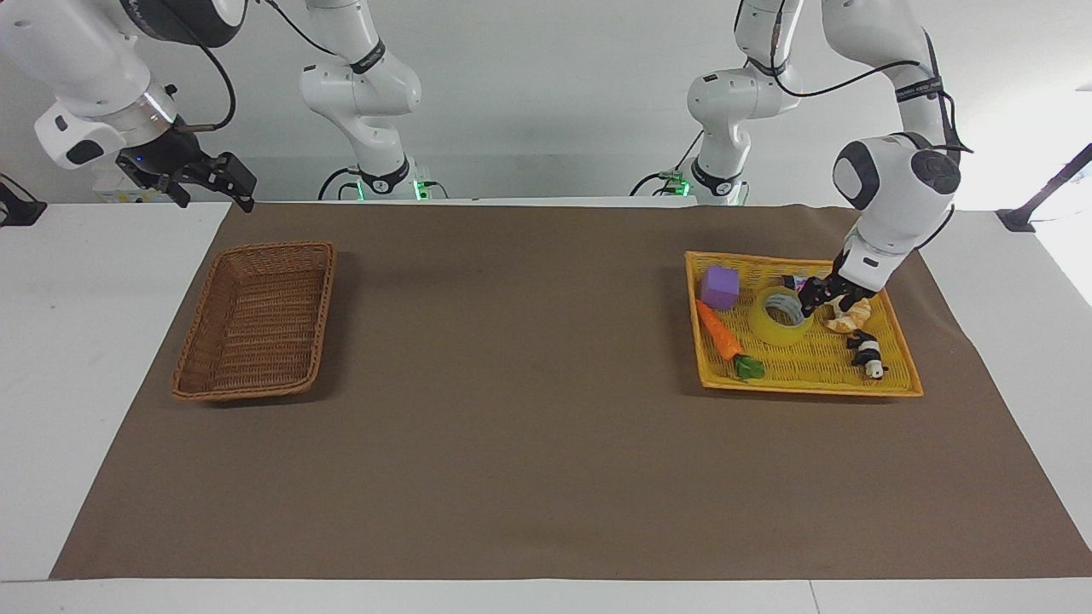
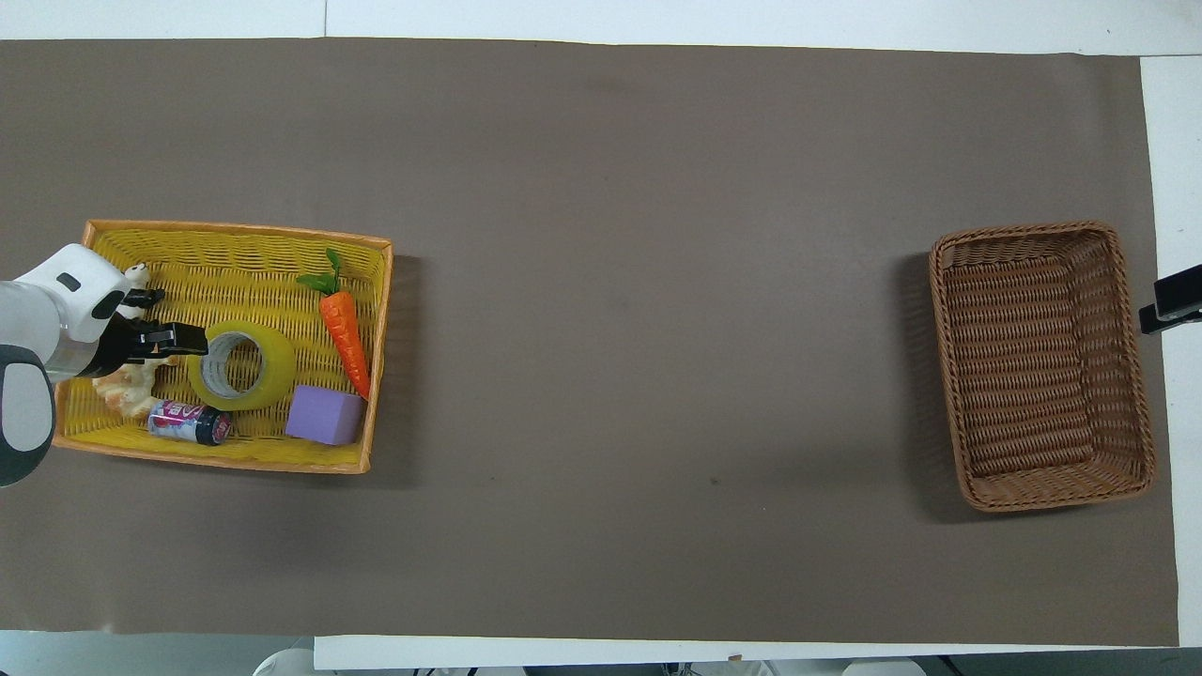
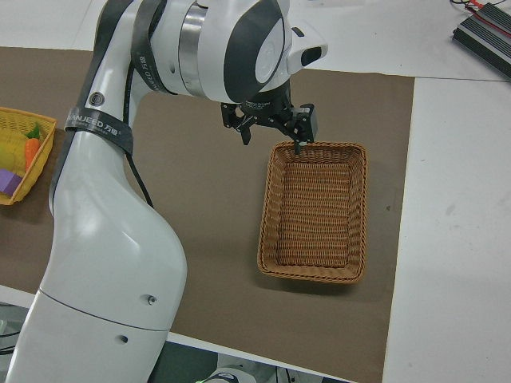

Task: Move tape to another basket
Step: 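Lower the left gripper onto the tape roll in the yellow tray and grasp it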

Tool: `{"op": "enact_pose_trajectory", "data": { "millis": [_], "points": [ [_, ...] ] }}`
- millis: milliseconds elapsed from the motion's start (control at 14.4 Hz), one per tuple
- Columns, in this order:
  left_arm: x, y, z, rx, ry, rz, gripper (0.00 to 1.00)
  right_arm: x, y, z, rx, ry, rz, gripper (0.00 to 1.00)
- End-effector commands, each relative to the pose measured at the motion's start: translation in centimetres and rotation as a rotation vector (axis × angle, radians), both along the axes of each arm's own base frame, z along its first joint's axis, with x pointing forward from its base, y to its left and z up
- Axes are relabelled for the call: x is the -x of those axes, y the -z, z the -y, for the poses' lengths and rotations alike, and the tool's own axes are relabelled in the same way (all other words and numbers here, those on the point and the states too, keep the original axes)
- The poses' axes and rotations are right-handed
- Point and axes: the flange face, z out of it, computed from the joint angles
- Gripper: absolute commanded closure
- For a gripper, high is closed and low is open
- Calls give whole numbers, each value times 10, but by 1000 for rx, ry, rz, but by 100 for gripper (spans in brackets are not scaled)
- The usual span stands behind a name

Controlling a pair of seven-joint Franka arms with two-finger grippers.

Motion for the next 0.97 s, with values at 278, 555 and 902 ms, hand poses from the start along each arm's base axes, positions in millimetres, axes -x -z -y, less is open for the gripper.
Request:
{"op": "enact_pose_trajectory", "data": {
  "millis": [278,555,902],
  "points": [
    [14,24,6,-10,27,-23,17,7,-1,0,-1,-22,5,0],
    [19,29,6,-9,30,-37,17,7,-1,0,-1,-22,5,0],
    [21,35,8,-9,33,-41,18,7,-1,0,-1,-22,5,0]
  ]
}}
